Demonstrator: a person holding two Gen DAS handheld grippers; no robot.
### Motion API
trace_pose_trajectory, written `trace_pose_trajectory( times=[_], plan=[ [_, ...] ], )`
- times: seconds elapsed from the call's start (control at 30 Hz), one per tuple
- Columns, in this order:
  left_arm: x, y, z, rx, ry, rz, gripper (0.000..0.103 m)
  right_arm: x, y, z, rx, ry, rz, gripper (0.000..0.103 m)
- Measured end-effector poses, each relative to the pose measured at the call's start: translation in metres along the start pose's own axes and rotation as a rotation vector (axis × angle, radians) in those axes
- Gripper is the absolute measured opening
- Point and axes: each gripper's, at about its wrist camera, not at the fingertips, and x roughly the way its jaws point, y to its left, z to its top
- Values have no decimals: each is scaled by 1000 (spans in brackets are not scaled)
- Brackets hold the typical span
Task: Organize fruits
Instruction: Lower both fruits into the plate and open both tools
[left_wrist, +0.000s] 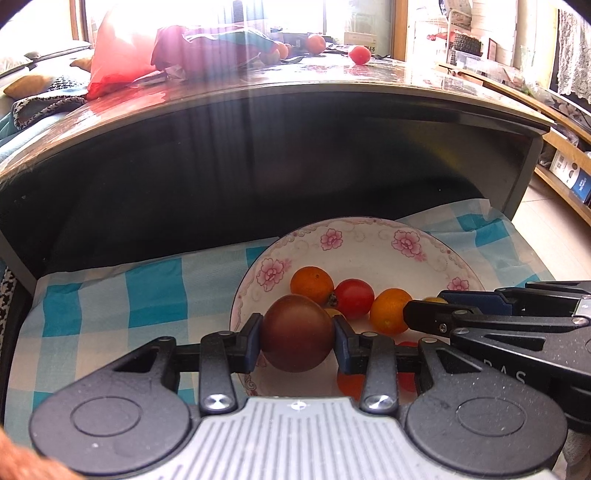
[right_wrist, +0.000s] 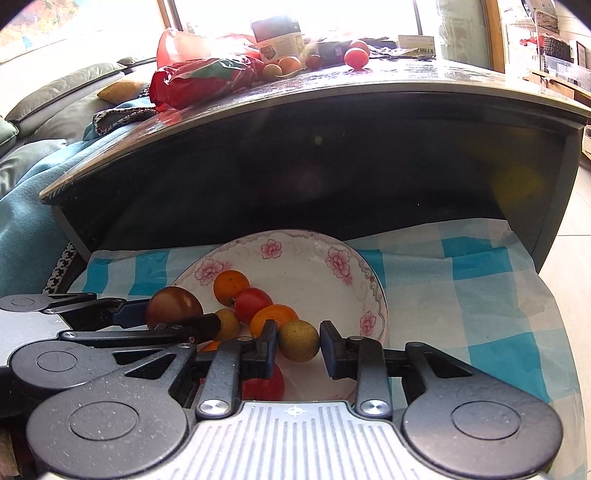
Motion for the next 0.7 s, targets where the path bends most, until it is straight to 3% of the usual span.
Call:
trace_pose_trajectory(
  times=[0.7],
  plan=[
    [3,3,0,-15,-22,-7,49,0,-5,-2,16,-16,7,30]
  ],
)
